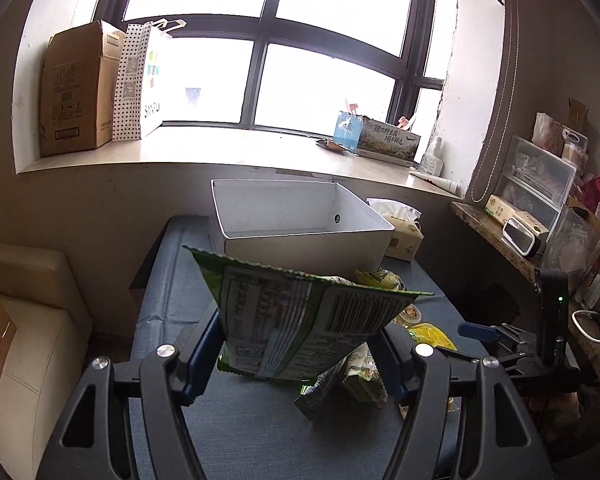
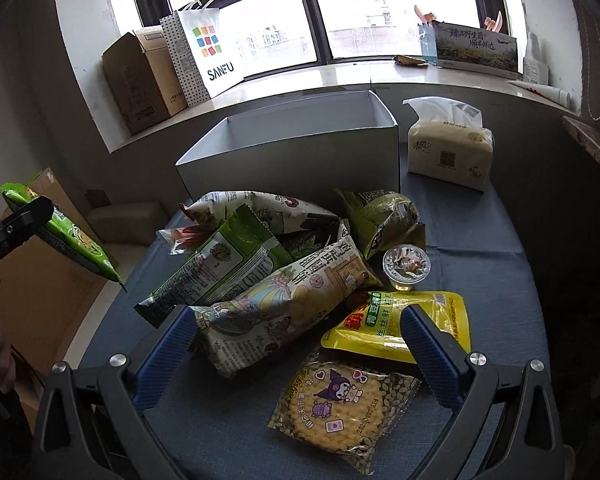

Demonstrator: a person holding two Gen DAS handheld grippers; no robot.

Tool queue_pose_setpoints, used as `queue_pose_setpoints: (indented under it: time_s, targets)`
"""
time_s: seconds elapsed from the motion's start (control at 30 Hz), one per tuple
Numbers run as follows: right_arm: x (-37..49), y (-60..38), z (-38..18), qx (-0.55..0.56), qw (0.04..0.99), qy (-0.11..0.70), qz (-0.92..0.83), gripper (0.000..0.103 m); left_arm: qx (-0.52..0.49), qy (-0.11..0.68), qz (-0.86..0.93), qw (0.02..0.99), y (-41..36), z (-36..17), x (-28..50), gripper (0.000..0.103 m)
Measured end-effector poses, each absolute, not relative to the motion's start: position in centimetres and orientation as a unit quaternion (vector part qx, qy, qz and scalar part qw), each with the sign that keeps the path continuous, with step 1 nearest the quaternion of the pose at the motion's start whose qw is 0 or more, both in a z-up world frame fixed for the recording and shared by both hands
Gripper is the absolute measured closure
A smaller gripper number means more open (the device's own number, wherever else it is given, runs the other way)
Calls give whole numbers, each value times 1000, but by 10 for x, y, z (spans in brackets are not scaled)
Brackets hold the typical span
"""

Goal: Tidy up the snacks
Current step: 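Grasp the green-edged chip bag with the left tool while the right tool grasps the cream potato-chip bag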

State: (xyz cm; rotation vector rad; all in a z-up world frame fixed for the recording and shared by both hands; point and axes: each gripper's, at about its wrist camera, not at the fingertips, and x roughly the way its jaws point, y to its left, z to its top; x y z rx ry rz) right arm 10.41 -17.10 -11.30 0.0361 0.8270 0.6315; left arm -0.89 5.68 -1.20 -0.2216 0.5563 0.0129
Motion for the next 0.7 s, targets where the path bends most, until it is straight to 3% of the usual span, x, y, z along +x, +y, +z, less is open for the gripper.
queue_pose_setpoints:
  time_s: [0.37,0.4,0.47,0.7]
  targets:
    - [173,-141,-185,196,758,527,330,0,-111,279,5,954,60,-18,-10,31]
    - [175,-138,-189,195,758,529,326,3,-111,280,6,953,61,-18,-10,31]
    - [176,-133,-191,170,774,528,305,37,-114,280,7,953,62,-19,-11,31]
    - [161,-165,-185,206,777,505,315,61,-116,283,11,952,64,-23,-12,31]
